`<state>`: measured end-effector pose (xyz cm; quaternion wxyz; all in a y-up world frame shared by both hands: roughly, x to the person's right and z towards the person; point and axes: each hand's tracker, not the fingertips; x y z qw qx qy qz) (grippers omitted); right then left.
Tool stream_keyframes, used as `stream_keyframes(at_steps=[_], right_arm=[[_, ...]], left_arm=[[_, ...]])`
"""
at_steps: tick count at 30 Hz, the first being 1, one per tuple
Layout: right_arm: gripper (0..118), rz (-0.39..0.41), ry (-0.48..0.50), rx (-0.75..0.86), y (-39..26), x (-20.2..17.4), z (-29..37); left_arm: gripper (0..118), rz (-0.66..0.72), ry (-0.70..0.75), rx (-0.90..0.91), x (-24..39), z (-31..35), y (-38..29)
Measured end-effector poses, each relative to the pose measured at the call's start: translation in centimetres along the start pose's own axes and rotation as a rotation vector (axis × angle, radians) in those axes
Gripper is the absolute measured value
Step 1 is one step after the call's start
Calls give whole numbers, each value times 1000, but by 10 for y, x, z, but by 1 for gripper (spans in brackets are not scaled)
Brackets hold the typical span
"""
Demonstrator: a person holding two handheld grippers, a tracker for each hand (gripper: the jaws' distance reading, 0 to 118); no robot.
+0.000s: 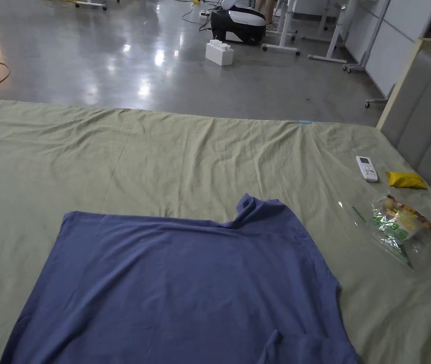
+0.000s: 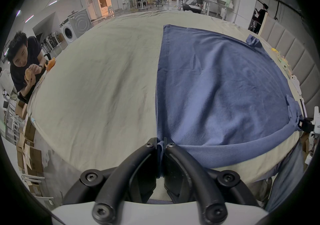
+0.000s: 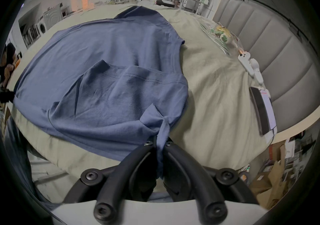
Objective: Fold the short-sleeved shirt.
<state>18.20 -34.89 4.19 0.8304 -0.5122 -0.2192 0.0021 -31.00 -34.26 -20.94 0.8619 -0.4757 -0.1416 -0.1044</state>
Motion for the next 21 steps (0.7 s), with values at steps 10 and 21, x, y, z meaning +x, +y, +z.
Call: stream_keyframes(at_steps=[10,21], right_arm=[[5,-79,30,63,13,9,22],[5,-138,30,200,100,27,19]], left_arm=[[7,65,-51,65,-8,17,10],[7,10,-66,176,10,16,105]])
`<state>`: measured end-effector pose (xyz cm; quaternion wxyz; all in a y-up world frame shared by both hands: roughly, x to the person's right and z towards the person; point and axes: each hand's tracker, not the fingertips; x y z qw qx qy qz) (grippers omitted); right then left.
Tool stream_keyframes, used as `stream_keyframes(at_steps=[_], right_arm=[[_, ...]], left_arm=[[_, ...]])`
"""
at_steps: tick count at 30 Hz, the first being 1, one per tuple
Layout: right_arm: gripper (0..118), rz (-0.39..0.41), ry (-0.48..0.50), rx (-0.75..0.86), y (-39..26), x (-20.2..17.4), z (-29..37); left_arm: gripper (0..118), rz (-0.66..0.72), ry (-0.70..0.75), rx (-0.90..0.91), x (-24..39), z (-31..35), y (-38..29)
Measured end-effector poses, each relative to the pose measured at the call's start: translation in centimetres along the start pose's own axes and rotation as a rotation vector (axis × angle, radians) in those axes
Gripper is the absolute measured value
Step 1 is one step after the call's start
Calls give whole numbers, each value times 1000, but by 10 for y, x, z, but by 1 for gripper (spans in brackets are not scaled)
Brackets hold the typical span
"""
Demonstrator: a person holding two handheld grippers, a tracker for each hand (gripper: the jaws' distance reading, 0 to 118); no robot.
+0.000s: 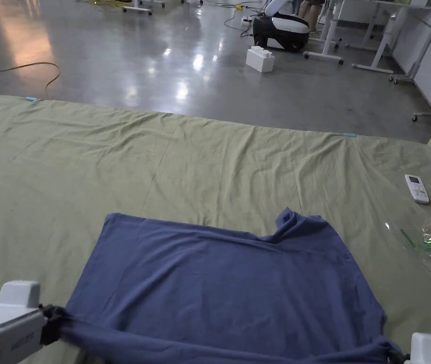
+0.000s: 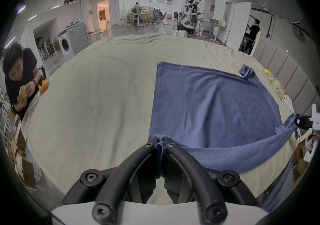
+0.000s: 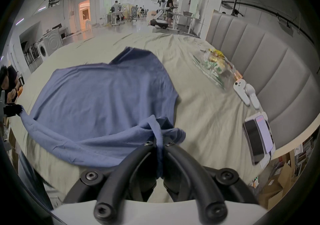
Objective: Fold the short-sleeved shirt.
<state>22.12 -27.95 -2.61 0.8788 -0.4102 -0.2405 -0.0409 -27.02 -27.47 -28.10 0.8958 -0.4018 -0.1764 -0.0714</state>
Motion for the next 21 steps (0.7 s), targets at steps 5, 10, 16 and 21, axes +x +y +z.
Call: stream_keyframes(at_steps=[5,10,16,21], right_arm=[[5,-29,1,9,39,1,-39],[5,-42,-3,9,70,4,-79],[5,-56,-3,-28,82,6,-120],[6,-52,9,-46,76,4,-136]], left_arm=[[7,9,-1,24,4,-30,44],[7,-6,27,27,11,-63,74],[7,6,45,-14,21,-96,86],[7,-6,46,-33,25,-117,82]])
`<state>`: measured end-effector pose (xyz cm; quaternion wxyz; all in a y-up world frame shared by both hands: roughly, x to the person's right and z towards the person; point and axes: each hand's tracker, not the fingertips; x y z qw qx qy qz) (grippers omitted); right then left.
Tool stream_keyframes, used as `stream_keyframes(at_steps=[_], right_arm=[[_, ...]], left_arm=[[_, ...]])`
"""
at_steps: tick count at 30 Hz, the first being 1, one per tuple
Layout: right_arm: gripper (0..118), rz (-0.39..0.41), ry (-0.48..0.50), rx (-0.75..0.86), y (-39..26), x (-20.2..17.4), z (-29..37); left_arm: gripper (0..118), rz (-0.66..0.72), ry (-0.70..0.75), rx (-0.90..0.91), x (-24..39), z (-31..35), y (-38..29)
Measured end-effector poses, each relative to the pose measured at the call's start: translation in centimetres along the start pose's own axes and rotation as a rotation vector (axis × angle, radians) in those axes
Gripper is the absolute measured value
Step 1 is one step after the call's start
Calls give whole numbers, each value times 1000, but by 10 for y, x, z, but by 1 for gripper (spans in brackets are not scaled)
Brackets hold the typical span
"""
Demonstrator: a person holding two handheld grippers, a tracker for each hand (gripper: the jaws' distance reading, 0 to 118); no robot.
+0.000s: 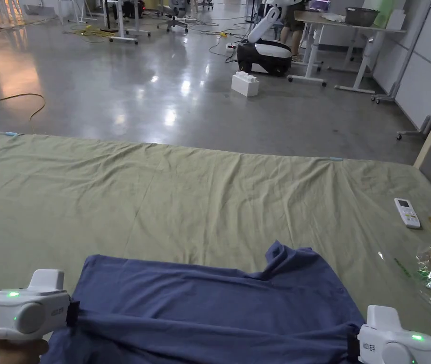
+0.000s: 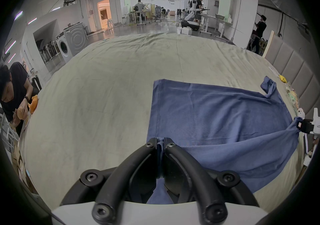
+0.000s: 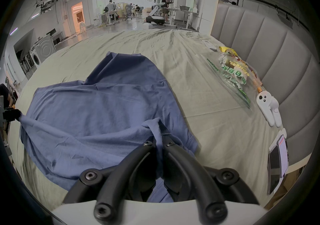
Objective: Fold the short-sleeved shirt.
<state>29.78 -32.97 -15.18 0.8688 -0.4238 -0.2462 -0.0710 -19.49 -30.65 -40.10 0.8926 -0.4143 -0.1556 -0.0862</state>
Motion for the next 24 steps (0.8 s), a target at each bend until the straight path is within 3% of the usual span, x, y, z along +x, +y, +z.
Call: stream_keyframes(at_steps=[2,3,5,6,8,9,11,16,19,20,21,22,24], right_arm=[[13,-2,-3,3,-4,-1,4],[23,-5,-10,11,-6,-2,6],[56,-5,-10,50,-8,-3,18],[64,-5,0,89,-9,-5,24],[73,14,-4,182,-11,-12,42],[76,25,-4,227,-12,-15,51],[79,38,4,321,-14,-26,72],[74,27,27,549,-27,-59,126],[51,50,5,677,-35,-78,155],[34,78,-8,748,-35,-82,165],[17,19,6,716,-39,-85,169],[9,16,-8,744,-40,-89,176],[8,15,-21,783,-45,-93,188]], left_arm=[[7,3,3,5,1,0,-3],[7,5,2,10,0,-1,-4],[12,4,-10,26,0,5,-7],[21,-3,-12,37,1,9,-9],[56,-23,-19,81,1,18,-12],[66,-28,-21,123,4,25,-14],[69,-45,-41,194,11,47,-19],[69,-61,-25,391,30,97,-37],[66,-50,-9,520,37,122,-49],[60,-42,6,568,41,132,-54],[52,-40,14,599,43,139,-58],[42,-37,22,627,45,148,-62],[18,-45,50,678,47,160,-68]])
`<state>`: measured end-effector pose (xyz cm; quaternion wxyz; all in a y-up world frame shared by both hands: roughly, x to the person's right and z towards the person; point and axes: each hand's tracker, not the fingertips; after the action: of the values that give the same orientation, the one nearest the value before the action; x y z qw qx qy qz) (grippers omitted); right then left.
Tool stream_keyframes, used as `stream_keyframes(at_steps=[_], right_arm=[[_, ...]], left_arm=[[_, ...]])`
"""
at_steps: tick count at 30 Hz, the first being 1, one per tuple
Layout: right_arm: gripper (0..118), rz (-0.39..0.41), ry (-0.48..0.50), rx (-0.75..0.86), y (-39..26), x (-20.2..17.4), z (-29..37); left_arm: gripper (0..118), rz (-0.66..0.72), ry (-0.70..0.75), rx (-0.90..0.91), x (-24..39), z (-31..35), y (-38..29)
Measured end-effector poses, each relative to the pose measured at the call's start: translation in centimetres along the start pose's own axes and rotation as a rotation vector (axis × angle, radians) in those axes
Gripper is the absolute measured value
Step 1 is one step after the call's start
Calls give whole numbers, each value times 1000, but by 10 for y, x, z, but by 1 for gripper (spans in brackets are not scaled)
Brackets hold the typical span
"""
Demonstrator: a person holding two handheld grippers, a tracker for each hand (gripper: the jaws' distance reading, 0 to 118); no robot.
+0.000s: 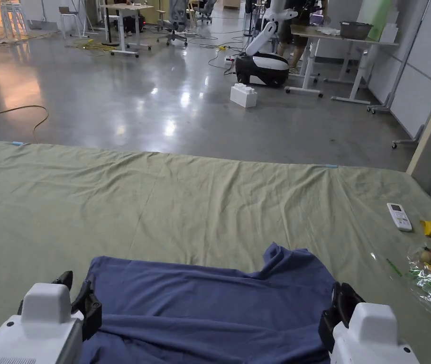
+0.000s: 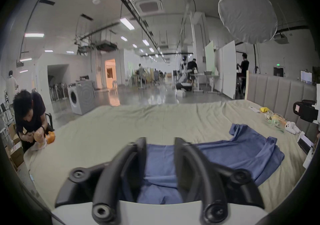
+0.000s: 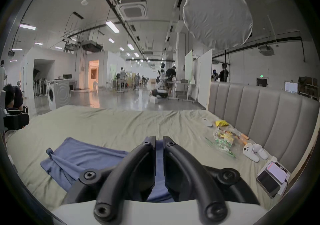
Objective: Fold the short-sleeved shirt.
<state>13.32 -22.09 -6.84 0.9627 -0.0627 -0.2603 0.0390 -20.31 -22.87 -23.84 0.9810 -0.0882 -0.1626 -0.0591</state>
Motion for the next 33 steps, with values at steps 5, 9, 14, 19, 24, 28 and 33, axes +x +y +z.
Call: stream_keyframes(at_steps=[5,9,14,19,24,28,33], right_arm=[[2,-15,-2,31,8,-1,21],[2,-6,6,46,8,-3,30],[2,16,15,36,6,-6,32],[2,44,17,-25,-10,-8,23],[2,41,17,-88,-24,-6,19],[2,55,9,-127,-36,-2,19],[2,76,-3,-169,-46,6,19]], left_arm=[[5,-8,1,42,-1,25,4],[3,-1,13,10,-8,33,2],[3,15,42,-115,-29,21,-18],[3,-24,-5,-311,-51,-13,-38],[15,1,-35,-529,-66,-70,-61],[64,5,-25,-708,-72,-117,-79],[77,61,11,-842,-70,-152,-92]])
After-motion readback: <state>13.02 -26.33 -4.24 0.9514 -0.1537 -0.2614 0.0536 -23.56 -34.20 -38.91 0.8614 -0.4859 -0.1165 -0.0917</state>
